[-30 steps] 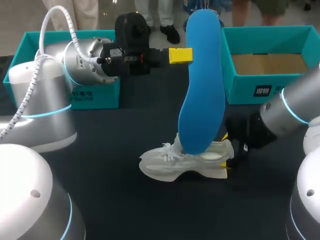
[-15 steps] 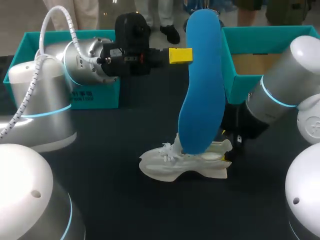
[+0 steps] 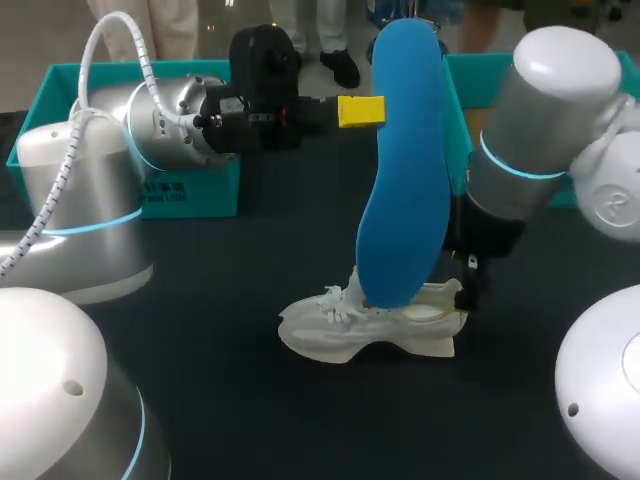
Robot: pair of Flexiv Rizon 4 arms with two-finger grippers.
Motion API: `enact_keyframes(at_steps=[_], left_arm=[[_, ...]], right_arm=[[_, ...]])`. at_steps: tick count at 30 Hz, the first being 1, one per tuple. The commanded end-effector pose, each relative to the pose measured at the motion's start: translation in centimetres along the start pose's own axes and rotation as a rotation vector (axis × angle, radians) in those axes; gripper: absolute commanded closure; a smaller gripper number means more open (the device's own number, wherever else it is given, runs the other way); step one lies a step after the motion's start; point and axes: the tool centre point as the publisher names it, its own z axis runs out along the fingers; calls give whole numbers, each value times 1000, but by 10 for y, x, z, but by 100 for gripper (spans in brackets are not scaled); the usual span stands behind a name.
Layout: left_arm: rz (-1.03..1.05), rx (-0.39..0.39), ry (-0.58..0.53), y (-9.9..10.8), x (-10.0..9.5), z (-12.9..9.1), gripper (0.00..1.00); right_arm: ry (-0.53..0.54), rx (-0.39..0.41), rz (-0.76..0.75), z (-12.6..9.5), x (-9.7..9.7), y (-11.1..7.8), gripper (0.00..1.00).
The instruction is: Take the shoe out of the shoebox, open the shoe tongue, remove and reinsert the insole, then place the shoe into the shoebox
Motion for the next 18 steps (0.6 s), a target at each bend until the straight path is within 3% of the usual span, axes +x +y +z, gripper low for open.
enact_keyframes(at_steps=[1, 18], left_arm=[[1, 2, 0, 0, 0, 0, 100], [1, 2, 0, 0, 0, 0, 100]], right_arm=[[6, 52, 3, 5, -2, 1, 0], [-3, 28, 19, 8, -1, -3, 0]])
